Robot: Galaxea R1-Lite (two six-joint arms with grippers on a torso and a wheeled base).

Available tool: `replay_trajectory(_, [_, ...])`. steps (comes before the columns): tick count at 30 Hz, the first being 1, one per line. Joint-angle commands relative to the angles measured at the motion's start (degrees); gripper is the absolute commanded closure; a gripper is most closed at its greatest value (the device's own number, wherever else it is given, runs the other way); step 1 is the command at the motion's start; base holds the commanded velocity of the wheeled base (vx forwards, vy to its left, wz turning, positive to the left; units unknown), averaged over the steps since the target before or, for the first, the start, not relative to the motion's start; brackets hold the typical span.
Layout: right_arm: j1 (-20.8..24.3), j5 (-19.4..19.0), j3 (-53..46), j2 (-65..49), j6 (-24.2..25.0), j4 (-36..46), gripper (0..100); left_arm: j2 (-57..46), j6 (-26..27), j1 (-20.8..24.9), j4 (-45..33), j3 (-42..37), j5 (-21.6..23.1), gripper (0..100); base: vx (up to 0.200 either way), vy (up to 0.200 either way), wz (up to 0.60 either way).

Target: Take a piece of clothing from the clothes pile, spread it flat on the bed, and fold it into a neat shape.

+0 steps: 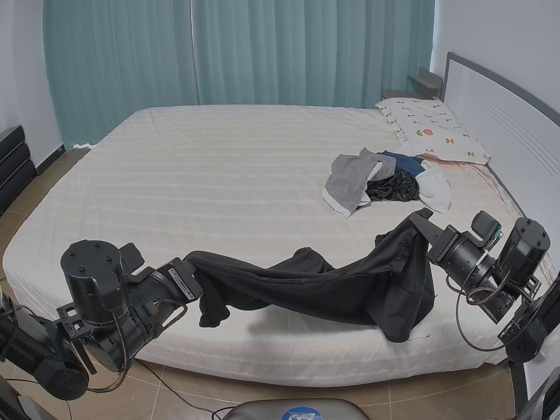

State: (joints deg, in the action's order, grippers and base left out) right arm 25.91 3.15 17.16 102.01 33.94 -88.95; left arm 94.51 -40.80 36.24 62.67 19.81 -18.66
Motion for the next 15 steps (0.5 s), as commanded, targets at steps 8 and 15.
replay_trajectory(8, [1.2, 0.0, 0.5, -0.8, 0.0, -0.7, 100, -0.3, 0.2, 0.0, -0.7, 0.0, -0.1, 100, 0.000, 0.200, 0.00])
replay_trajectory(15, [1.4, 0.1, 0.5, -0.9, 0.1, -0.6, 100, -0.3, 0.2, 0.1, -0.7, -0.1, -0.1, 100, 0.000, 0.200, 0.00])
